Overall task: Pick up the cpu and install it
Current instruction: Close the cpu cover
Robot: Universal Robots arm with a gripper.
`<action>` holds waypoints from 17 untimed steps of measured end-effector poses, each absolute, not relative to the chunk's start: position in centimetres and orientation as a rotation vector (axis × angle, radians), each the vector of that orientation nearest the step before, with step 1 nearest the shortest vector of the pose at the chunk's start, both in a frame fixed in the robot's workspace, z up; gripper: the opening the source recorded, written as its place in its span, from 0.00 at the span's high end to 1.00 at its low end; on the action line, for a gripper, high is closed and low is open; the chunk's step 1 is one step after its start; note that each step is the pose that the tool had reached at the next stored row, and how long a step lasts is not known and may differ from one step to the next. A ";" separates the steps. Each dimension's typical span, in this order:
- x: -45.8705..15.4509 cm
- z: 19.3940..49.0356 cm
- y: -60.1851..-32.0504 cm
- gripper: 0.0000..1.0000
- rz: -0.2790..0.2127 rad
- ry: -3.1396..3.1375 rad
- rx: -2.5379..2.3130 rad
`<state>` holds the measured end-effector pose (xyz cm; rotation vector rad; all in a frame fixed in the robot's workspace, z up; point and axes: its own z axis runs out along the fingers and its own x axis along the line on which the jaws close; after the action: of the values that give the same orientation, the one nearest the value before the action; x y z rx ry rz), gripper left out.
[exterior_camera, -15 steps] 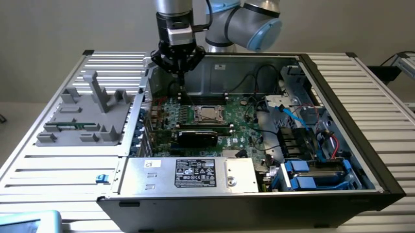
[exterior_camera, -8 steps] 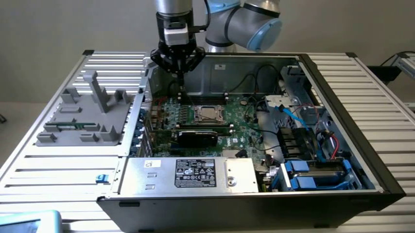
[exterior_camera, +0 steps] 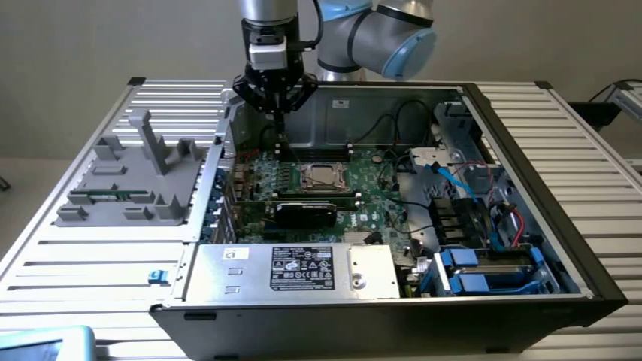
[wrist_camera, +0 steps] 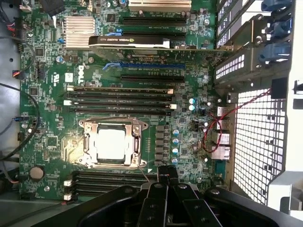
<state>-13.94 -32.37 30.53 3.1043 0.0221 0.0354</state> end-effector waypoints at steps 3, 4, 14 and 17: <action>-14.0 30.5 -32.4 0.89 0.035 0.022 3.106; -14.0 30.5 -32.4 0.89 0.035 0.022 3.110; -14.1 29.9 -32.8 0.89 0.005 0.020 3.151; -14.1 29.4 -32.8 0.89 0.002 0.017 3.153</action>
<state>-14.05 -32.84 29.43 3.1535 0.0169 0.0016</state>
